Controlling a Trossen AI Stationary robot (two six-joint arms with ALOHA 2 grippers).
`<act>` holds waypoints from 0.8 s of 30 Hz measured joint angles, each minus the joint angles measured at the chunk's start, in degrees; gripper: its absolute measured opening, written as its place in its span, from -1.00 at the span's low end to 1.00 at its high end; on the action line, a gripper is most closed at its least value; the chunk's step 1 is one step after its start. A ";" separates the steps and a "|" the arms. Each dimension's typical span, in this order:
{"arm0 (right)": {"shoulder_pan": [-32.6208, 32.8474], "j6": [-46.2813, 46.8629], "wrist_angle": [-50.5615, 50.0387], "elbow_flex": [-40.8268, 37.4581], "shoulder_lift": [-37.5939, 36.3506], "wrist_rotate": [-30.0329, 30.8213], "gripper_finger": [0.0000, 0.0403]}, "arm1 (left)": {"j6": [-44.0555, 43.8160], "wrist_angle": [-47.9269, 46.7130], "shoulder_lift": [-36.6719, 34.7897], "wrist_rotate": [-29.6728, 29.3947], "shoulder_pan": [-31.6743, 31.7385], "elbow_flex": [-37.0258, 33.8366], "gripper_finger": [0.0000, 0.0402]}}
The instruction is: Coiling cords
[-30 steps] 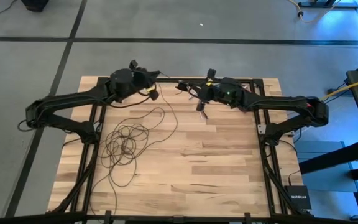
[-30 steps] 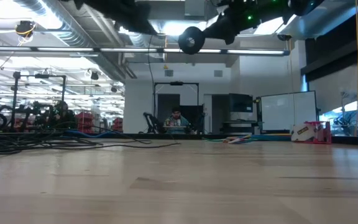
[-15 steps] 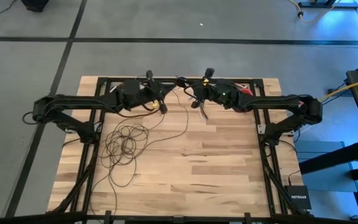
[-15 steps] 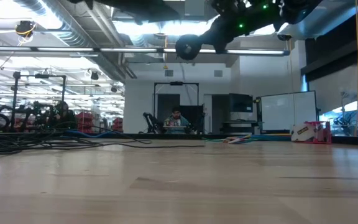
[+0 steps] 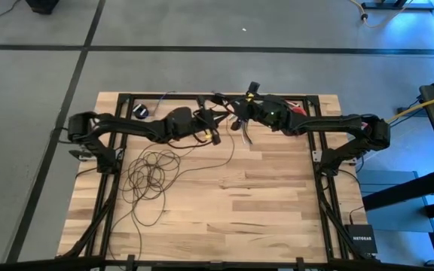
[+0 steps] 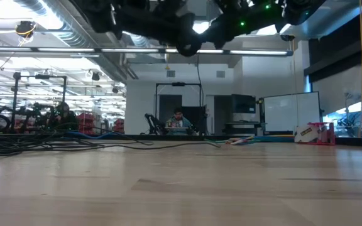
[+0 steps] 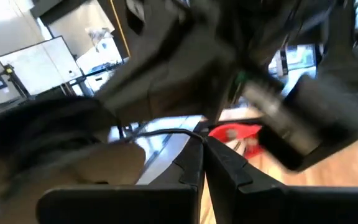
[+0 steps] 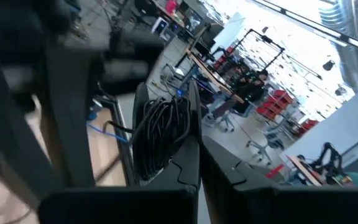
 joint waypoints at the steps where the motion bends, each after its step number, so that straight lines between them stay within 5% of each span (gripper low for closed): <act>1: 0.00 0.20 0.10 0.00 0.01 -0.38 -0.95 | 0.12 -0.03 0.69 -0.02 0.32 0.08 -0.97; 24: -0.04 5.82 -2.58 -0.17 -2.93 -3.17 -0.95 | -0.44 -5.22 5.52 -0.02 8.67 0.29 -0.96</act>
